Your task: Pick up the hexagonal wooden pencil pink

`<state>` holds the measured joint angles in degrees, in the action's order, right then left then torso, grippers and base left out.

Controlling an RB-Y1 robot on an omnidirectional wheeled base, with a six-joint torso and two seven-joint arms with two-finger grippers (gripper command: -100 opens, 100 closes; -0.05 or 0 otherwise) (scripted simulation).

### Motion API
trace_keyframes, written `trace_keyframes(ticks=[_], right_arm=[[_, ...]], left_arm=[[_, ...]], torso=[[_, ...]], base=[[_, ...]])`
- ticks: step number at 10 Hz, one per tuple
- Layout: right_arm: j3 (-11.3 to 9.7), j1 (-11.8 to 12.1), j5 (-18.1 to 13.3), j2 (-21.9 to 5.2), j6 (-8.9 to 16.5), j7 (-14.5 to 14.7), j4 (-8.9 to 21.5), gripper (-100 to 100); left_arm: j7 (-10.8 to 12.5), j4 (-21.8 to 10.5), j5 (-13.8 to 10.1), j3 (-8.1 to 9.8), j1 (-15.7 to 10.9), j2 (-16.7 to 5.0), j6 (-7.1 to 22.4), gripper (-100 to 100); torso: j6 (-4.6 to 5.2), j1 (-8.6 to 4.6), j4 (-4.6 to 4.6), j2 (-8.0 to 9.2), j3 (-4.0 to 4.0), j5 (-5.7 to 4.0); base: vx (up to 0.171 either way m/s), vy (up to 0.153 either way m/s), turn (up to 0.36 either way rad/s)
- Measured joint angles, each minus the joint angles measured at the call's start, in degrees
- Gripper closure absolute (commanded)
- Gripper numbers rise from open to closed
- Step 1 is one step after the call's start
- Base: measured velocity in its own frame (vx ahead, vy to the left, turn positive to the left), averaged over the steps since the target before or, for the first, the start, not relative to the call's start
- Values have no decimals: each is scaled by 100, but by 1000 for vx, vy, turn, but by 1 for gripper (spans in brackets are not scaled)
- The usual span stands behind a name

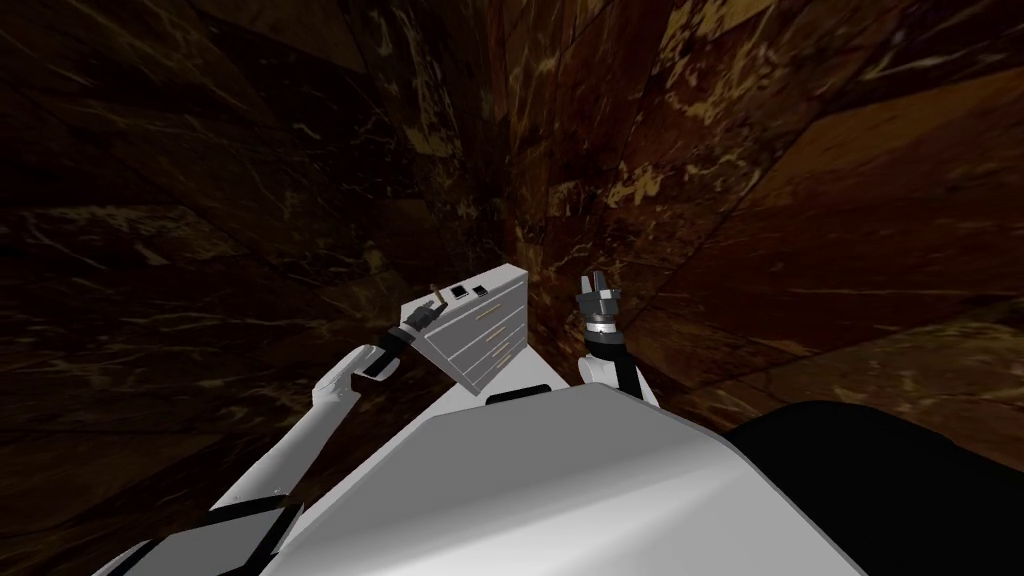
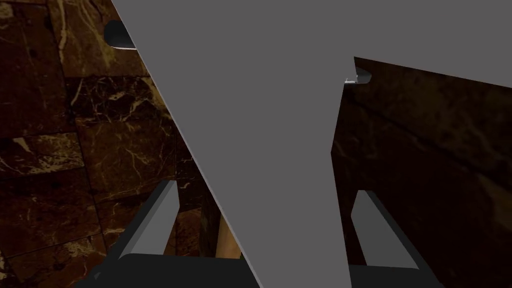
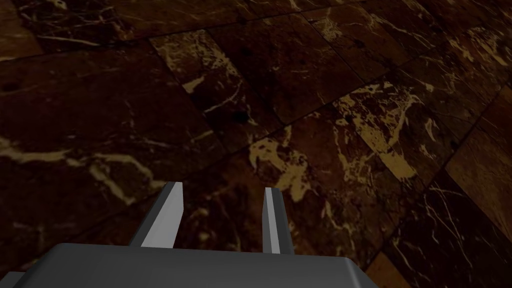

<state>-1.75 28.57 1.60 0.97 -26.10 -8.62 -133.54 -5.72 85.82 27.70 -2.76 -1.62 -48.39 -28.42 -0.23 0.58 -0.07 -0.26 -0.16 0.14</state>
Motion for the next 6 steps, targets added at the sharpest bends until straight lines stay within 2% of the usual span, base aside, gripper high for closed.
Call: trace_keyframes(ticks=[2,4,5,6], right_arm=[[1,-1,0,-1,0,0,0,0],[1,0,0,-1,0,0,0,0],[1,1,0,-1,0,0,0,0],[0,-1,0,-1,0,0,0,0]], left_arm=[[-153,-372,-174,-294,-363,25,-46,-100],[-174,-721,-194,-420,-714,42,-44,-100],[-163,-888,-199,-426,-812,29,-40,-100],[-248,-1083,-306,-582,-993,74,-96,-100]], torso=[[4,20,-7,39,14,18],[3,13,-15,2,-7,17],[2,13,-19,-12,-15,17],[7,15,-15,18,0,18]], base=[[-116,12,-39],[1,-2,8],[-113,11,-119],[-151,20,-82]])
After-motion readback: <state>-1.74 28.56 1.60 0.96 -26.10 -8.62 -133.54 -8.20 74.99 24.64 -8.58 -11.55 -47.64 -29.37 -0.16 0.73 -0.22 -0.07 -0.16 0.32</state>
